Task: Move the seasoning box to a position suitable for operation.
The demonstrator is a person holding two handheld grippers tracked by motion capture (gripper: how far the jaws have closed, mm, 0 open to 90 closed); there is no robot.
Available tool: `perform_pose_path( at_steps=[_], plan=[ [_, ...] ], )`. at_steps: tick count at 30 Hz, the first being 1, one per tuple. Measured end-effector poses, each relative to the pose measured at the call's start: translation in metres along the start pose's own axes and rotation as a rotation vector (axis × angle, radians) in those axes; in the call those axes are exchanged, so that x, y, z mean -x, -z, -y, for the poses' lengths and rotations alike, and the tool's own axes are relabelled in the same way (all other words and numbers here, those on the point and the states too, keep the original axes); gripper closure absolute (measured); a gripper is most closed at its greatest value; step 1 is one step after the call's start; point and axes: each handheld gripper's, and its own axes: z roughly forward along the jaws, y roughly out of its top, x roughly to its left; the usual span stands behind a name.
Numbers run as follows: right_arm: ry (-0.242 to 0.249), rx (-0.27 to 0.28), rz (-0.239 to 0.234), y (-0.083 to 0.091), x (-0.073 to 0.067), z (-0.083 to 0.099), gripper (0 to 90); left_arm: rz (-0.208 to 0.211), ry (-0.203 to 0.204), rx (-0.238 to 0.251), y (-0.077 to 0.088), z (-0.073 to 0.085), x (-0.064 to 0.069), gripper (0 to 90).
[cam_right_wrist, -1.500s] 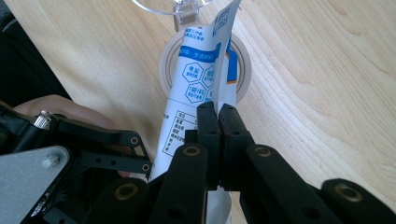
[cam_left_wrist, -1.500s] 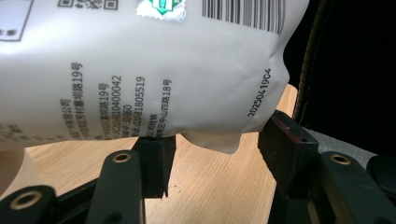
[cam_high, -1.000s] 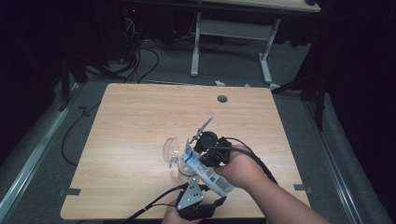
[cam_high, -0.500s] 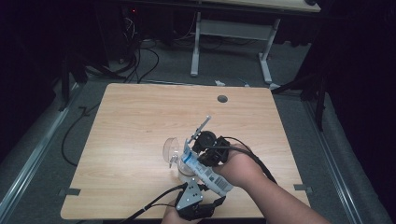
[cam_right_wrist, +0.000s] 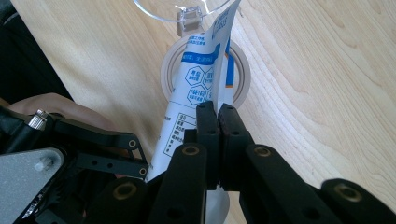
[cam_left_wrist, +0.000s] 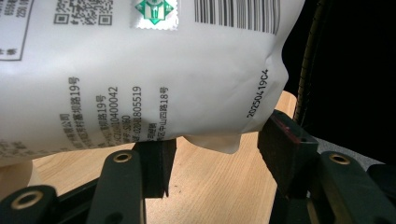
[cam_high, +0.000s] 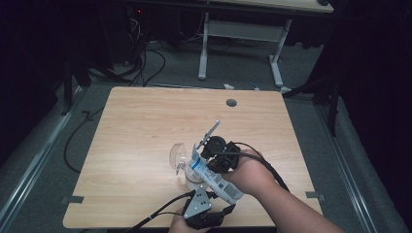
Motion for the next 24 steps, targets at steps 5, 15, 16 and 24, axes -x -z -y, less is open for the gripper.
perform_pose_path(
  at_steps=[5, 15, 16, 24],
  plan=[
    [-0.006, -0.006, 0.001, 0.0006, -0.0004, -0.0003, 89.2, 0.003, 0.000, -0.001, 0.0003, -0.0006, 0.0001, 47.9],
    [0.009, -0.010, 0.006, 0.0020, 0.0004, -0.0012, 89.2, 0.004, 0.001, 0.004, -0.0002, -0.0024, 0.0010, 47.9],
    [0.007, -0.011, 0.004, 0.0018, 0.0004, -0.0013, 89.2, 0.004, 0.001, 0.004, -0.0002, -0.0025, 0.0010, 47.9],
    [0.014, -0.009, 0.003, 0.0009, 0.0003, -0.0025, 89.2, 0.002, 0.005, 0.009, 0.0002, -0.0030, 0.0003, 47.9]
  ],
)
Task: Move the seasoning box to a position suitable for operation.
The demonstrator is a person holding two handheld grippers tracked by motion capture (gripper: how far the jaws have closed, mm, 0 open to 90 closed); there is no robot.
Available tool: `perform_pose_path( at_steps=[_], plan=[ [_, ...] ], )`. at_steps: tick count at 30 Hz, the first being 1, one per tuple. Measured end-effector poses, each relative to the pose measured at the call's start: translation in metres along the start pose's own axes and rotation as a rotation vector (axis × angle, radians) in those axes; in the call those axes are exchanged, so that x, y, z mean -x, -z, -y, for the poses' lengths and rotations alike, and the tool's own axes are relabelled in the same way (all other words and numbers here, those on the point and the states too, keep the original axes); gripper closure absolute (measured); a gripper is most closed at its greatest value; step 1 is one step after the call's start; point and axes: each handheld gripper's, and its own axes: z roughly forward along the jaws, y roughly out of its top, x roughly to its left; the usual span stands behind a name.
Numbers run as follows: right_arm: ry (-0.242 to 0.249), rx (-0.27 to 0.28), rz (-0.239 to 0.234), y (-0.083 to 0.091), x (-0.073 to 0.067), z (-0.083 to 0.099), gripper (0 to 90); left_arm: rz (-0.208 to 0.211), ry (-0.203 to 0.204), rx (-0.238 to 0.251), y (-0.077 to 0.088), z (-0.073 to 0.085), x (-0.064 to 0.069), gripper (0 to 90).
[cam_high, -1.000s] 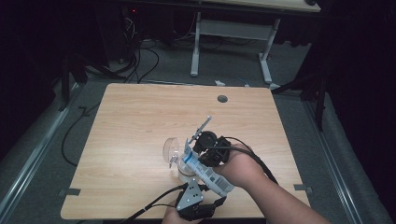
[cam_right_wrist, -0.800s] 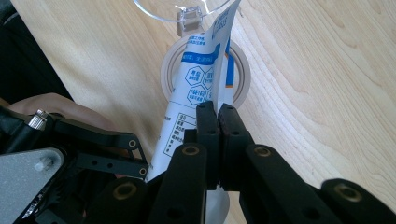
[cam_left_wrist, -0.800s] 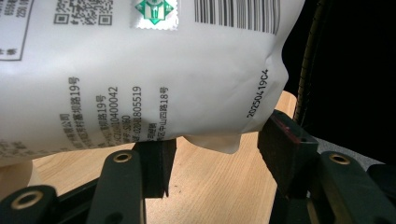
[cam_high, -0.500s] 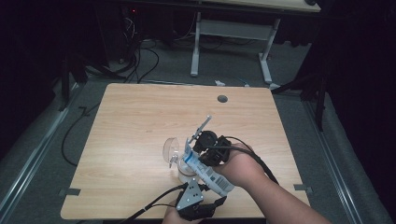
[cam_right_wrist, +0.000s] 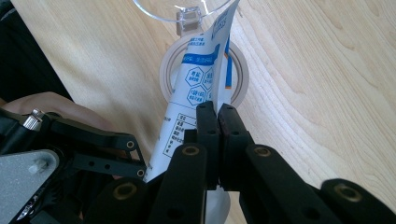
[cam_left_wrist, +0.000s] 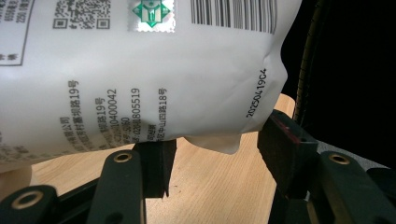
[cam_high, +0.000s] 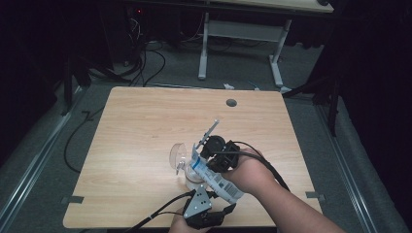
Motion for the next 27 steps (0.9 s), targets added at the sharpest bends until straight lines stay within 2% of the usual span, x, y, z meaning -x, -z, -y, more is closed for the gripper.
perform_pose_path(
  at_steps=[27],
  plan=[
    [0.001, 0.000, -0.005, -0.0013, 0.0016, -0.0046, 89.2, -0.005, 0.000, 0.007, 0.0015, -0.0026, -0.0017, 48.6]
  ],
)
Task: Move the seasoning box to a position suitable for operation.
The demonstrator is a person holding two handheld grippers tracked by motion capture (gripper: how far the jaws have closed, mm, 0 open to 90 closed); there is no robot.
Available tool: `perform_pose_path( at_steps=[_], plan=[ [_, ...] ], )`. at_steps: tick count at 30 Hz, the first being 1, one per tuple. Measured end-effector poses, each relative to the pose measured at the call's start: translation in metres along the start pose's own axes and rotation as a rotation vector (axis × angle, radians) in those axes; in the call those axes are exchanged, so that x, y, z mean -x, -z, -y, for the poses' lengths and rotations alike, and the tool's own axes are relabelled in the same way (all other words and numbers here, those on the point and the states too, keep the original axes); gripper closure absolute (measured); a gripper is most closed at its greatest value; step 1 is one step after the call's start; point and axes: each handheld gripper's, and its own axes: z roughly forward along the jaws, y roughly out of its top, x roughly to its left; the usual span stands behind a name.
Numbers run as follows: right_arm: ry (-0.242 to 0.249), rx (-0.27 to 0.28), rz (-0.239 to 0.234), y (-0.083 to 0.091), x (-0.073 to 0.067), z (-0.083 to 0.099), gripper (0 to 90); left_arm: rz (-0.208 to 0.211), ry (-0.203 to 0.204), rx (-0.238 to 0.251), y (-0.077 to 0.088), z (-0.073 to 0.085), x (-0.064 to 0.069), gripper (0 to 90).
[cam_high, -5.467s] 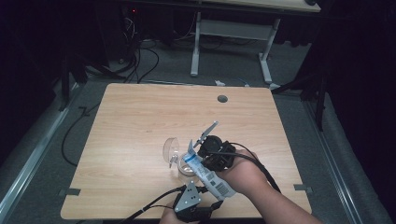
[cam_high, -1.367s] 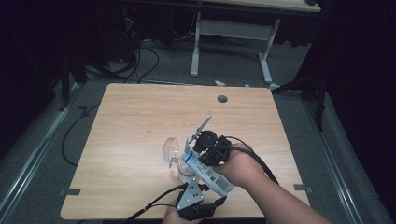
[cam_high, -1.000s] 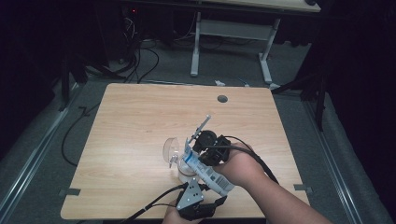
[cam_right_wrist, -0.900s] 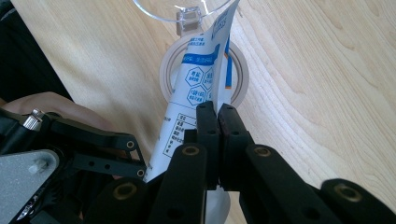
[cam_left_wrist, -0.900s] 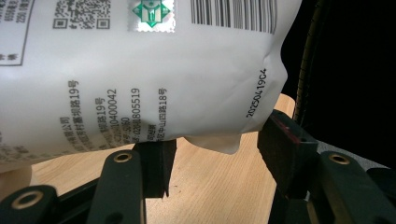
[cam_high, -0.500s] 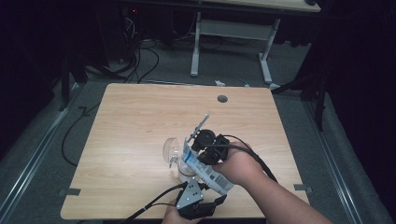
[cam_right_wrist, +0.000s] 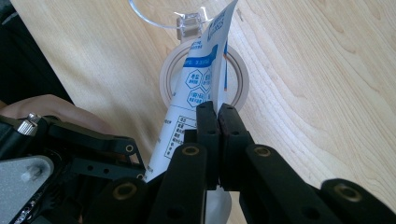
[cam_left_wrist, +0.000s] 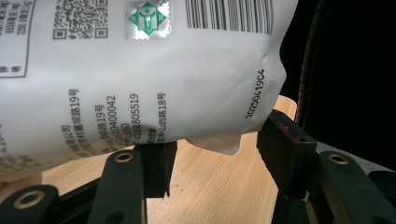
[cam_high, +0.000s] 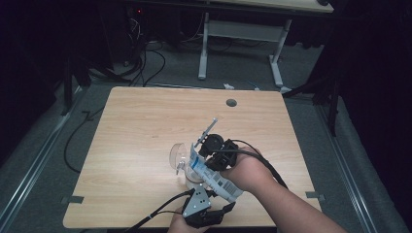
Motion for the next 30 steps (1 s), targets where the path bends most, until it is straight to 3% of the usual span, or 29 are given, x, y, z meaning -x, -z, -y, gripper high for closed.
perform_pose_path(
  at_steps=[30],
  plan=[
    [-0.009, 0.000, 0.001, -0.0021, 0.0009, 0.0017, 89.2, 0.003, 0.004, 0.011, -0.0008, 0.0007, 0.0013, 49.1]
  ],
)
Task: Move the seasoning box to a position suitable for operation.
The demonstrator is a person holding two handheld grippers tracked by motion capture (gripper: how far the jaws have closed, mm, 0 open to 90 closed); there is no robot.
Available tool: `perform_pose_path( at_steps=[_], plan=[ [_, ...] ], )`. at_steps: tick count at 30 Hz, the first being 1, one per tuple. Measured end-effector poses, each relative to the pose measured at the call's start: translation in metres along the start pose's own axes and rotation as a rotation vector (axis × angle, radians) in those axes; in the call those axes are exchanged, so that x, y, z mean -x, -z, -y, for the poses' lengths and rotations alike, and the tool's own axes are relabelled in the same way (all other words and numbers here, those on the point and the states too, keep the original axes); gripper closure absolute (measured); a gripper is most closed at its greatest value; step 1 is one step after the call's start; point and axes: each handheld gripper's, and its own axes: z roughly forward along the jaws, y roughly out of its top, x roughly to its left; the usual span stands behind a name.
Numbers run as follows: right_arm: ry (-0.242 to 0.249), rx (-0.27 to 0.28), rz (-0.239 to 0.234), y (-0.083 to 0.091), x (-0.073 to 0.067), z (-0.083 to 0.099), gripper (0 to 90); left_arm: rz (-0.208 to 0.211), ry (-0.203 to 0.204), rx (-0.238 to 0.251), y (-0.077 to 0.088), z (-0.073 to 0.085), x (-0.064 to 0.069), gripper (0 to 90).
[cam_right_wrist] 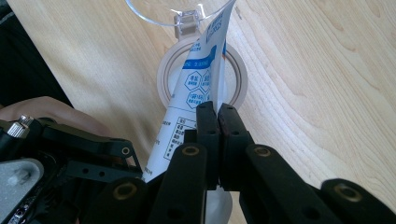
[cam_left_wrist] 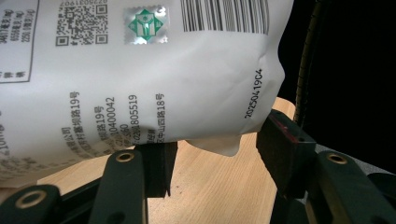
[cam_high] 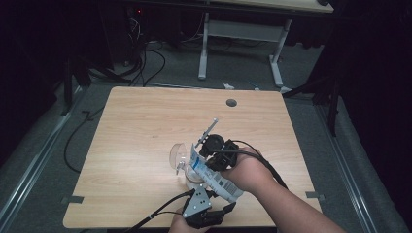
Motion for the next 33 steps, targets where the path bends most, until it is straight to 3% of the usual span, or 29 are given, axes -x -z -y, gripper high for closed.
perform_pose_path(
  at_steps=[33],
  plan=[
    [0.018, 0.003, 0.003, 0.0007, -0.0005, -0.0057, 89.2, -0.006, -0.001, 0.017, 0.0032, -0.0020, -0.0016, 49.4]
  ],
)
